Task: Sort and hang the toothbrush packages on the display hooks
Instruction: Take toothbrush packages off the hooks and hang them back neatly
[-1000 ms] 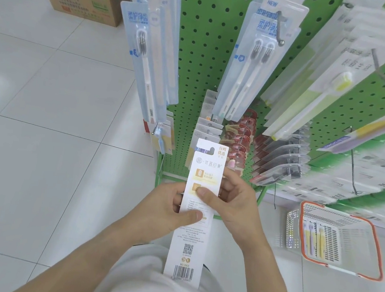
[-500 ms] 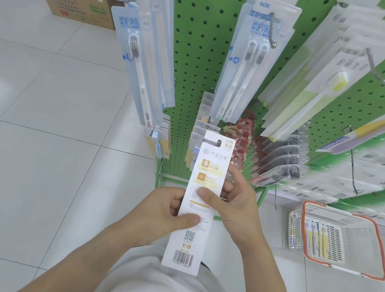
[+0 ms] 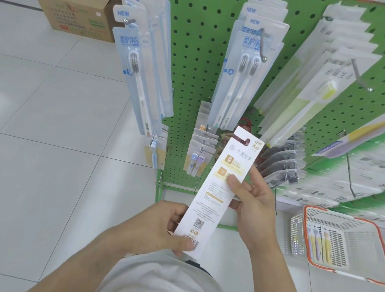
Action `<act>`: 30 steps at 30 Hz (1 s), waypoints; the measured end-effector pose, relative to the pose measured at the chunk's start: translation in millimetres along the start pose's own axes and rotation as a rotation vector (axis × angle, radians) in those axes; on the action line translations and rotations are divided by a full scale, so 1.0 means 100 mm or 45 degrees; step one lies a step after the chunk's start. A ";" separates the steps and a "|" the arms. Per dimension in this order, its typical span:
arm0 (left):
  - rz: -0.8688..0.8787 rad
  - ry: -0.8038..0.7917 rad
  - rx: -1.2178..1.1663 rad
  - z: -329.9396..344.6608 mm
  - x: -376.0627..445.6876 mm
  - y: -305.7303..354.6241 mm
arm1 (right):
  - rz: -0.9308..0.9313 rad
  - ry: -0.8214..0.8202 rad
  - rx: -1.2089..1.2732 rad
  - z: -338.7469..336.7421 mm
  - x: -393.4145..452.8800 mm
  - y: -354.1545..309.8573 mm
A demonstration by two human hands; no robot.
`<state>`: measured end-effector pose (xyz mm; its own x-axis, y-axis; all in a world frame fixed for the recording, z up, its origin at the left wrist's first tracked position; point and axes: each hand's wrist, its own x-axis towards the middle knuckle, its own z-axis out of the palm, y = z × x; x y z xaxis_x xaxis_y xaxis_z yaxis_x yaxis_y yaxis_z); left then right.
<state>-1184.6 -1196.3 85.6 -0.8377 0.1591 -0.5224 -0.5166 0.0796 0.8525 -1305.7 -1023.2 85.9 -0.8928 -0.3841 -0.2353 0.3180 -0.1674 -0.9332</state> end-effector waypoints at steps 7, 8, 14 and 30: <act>0.018 0.000 0.037 0.01 -0.01 -0.07 | -0.044 -0.056 -0.032 -0.02 -0.02 -0.03; 0.016 -0.004 0.034 0.01 -0.02 -0.07 | -0.045 -0.069 -0.026 -0.02 -0.03 -0.02; 0.036 -0.002 0.024 0.00 -0.01 -0.06 | -0.060 -0.127 -0.025 0.00 -0.06 -0.02; 0.198 0.493 -0.136 0.09 -0.01 -0.05 | -0.163 -0.197 -0.272 0.24 -0.20 0.10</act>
<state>-1180.1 -1188.1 82.0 -0.9012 -0.2217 -0.3725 -0.3773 -0.0220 0.9258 -1277.5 -1038.6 88.0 -0.8570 -0.5086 -0.0830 0.1168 -0.0349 -0.9925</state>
